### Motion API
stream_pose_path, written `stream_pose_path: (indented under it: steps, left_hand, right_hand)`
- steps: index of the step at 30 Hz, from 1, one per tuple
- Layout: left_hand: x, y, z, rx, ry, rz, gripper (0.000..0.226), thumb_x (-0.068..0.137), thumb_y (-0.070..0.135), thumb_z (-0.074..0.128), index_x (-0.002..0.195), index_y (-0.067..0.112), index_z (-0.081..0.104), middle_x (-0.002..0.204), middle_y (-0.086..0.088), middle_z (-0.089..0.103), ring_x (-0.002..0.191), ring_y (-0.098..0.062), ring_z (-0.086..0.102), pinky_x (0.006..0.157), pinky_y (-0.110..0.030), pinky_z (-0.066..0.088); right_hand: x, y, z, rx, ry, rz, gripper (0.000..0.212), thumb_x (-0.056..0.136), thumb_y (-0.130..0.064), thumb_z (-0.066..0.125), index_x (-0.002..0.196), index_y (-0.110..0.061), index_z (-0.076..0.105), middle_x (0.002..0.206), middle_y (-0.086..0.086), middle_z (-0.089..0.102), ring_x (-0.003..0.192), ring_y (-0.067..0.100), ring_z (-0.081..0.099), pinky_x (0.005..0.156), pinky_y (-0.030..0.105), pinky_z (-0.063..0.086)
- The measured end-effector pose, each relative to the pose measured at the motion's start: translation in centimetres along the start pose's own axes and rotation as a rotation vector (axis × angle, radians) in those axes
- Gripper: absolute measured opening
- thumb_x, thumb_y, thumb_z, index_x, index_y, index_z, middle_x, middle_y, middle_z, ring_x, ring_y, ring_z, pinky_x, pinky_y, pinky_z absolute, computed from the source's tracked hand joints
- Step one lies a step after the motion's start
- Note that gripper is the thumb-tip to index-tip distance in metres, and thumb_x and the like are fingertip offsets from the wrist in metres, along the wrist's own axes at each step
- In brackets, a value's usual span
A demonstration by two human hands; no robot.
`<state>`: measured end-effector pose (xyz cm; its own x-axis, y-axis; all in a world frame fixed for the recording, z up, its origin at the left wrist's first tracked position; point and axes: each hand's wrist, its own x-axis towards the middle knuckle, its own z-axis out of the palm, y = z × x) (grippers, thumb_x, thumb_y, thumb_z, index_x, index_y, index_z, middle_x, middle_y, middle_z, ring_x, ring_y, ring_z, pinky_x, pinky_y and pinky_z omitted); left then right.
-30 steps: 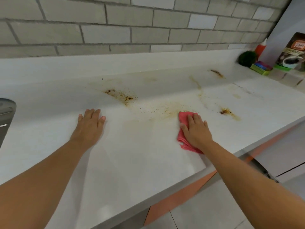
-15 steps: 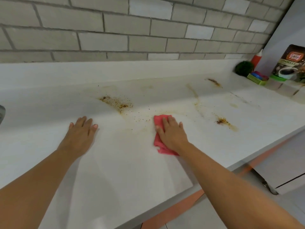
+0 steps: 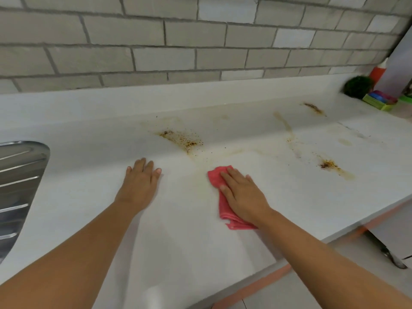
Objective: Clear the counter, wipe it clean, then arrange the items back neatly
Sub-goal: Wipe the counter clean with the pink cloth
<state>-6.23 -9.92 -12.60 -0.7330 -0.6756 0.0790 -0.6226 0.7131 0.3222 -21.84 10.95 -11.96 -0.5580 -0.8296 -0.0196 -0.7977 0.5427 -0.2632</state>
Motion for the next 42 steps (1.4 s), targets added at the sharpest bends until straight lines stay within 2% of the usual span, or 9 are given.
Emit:
stream_pose_path:
  steps: [5,13,19,25,30,32,36,39,42]
  left_hand:
    - [0.0,-0.1,0.3,0.013,-0.011,-0.002,0.052,0.101,0.031,0.017,0.145,0.003,0.024,0.154,-0.015,0.017,0.144,-0.023,0.009,0.117,-0.039,0.005]
    - [-0.6,-1.4,-1.6,-0.952,0.189,-0.222,0.049,0.100,0.042,0.018,0.138,0.022,0.042,0.144,0.007,0.039,0.135,-0.008,0.031,0.103,-0.019,0.019]
    - [-0.3,-2.1,-2.1,-1.231,0.122,-0.267,0.056,0.099,0.046,0.012,0.132,0.018,0.047,0.137,0.005,0.048,0.125,-0.003,0.038,0.102,-0.022,0.019]
    - [0.2,-3.4,-3.9,-1.470,0.103,-0.293,0.053,0.100,0.045,0.013,0.117,0.013,0.052,0.118,-0.005,0.057,0.118,-0.018,0.051,0.109,-0.030,0.031]
    - [-0.1,-4.4,-5.7,-1.255,0.194,-0.301,0.030,0.101,0.031,0.031,0.108,0.016,0.056,0.112,-0.004,0.059,0.096,-0.019,0.056,0.081,-0.025,0.043]
    - [-0.1,-4.0,-5.8,-1.156,0.201,-0.279,0.027,0.100,0.030,0.034,0.110,0.018,0.056,0.112,-0.003,0.060,0.098,-0.018,0.057,0.084,-0.027,0.041]
    - [-0.1,-0.8,-4.4,-0.674,0.154,-0.168,0.036,0.099,0.025,0.035,0.128,0.009,0.050,0.132,-0.010,0.051,0.123,-0.023,0.045,0.101,-0.027,0.031]
    - [-1.4,2.7,-1.2,-0.162,-0.028,-0.051,0.054,0.099,0.034,0.029,0.145,0.004,0.024,0.153,-0.015,0.022,0.142,-0.026,0.019,0.118,-0.035,0.010]
    - [-2.2,3.7,0.8,0.076,-0.079,-0.014,0.061,0.099,0.042,0.018,0.149,0.008,0.004,0.157,-0.014,-0.003,0.146,-0.027,-0.004,0.117,-0.041,-0.007]
  right_hand:
    - [7.4,-0.2,0.0,-0.080,0.029,0.216,0.054,0.101,-0.036,0.015,0.150,-0.013,0.012,0.158,0.008,0.006,0.147,0.021,0.002,0.119,0.040,0.004]
    - [1.1,-4.4,1.6,0.181,0.010,-0.309,0.061,0.092,-0.056,0.019,0.140,-0.025,0.040,0.152,-0.006,0.031,0.142,0.008,0.023,0.115,0.026,0.016]
    - [8.1,-4.2,1.2,0.026,0.076,0.093,0.048,0.102,-0.031,0.023,0.147,-0.015,0.024,0.157,0.005,0.015,0.146,0.018,0.010,0.118,0.034,0.009]
    - [4.1,-12.1,3.8,0.090,0.017,-0.300,0.046,0.101,-0.032,0.028,0.146,-0.020,0.029,0.156,-0.002,0.019,0.145,0.011,0.011,0.116,0.026,0.006]
    - [5.3,-10.4,2.9,0.149,0.046,-0.104,0.045,0.101,-0.031,0.027,0.145,-0.022,0.030,0.155,-0.001,0.023,0.144,0.012,0.016,0.117,0.030,0.009]
    - [6.3,-12.6,2.3,0.251,0.054,-0.011,0.046,0.102,-0.027,0.026,0.147,-0.018,0.024,0.155,0.004,0.023,0.144,0.017,0.015,0.116,0.031,0.009]
    - [6.0,-13.9,1.0,0.840,-0.029,0.059,0.044,0.101,-0.020,0.032,0.145,-0.025,0.030,0.145,0.005,0.041,0.133,0.020,0.039,0.108,0.024,0.026]
    - [6.6,-8.8,-1.1,0.498,0.116,0.208,0.040,0.095,-0.012,0.042,0.135,-0.015,0.048,0.138,0.012,0.046,0.126,0.025,0.045,0.102,0.028,0.034]
    - [6.7,-3.7,-3.4,0.143,-0.055,0.412,0.052,0.090,-0.039,0.052,0.138,-0.021,0.043,0.143,0.011,0.035,0.131,0.032,0.037,0.105,0.036,0.035]
